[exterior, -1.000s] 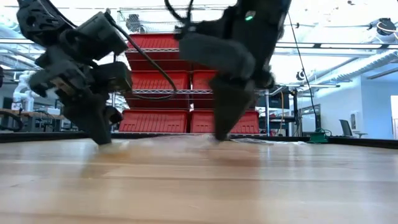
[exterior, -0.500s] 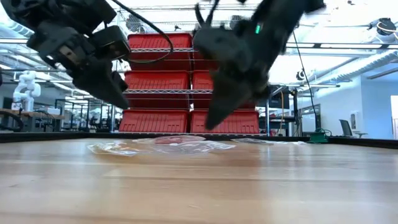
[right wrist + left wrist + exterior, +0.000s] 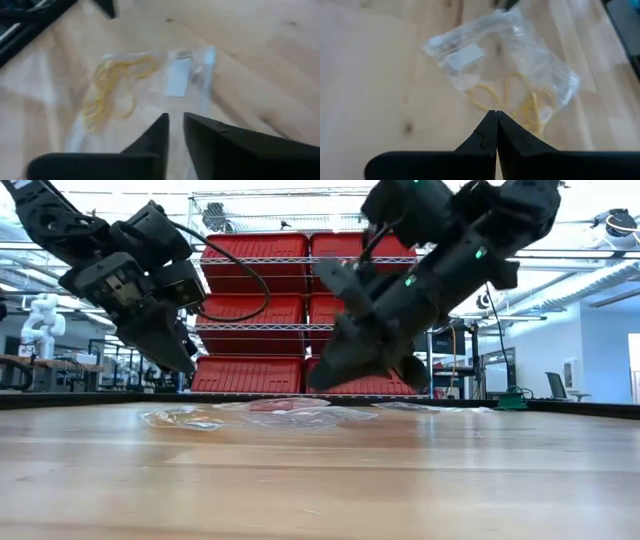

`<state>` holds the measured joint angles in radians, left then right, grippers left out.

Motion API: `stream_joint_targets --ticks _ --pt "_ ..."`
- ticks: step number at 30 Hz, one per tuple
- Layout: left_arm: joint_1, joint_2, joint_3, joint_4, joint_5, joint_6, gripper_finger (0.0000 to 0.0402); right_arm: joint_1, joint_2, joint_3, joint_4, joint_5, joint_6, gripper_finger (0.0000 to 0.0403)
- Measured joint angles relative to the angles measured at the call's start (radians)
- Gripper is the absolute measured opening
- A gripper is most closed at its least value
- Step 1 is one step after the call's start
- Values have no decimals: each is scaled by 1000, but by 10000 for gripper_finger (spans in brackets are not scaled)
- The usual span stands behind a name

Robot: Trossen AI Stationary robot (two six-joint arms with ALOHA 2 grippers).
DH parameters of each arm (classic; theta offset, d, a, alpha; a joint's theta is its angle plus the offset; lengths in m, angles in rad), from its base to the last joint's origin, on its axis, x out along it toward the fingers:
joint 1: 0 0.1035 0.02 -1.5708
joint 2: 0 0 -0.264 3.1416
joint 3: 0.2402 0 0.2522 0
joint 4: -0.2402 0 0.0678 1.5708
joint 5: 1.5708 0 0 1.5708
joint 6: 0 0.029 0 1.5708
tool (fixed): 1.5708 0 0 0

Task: Sort rubber bands
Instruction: Close the transparent zip bag

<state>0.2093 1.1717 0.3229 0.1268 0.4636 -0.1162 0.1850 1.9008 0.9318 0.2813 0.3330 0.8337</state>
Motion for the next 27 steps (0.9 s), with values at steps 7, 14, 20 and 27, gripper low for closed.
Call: stream_joint_targets --ticks 7,14,20,27 --pt "-1 0 0 27 -39 21 40 -55 8 0 5 -21 40 166" --pt "-1 0 1 75 -50 25 108 -60 48 0 4 -39 84 162" --pt "0 0 1 81 -60 20 145 -51 106 40 15 -25 94 104" --pt "0 0 1 105 -121 20 147 -36 111 191 -128 -53 -74 7"
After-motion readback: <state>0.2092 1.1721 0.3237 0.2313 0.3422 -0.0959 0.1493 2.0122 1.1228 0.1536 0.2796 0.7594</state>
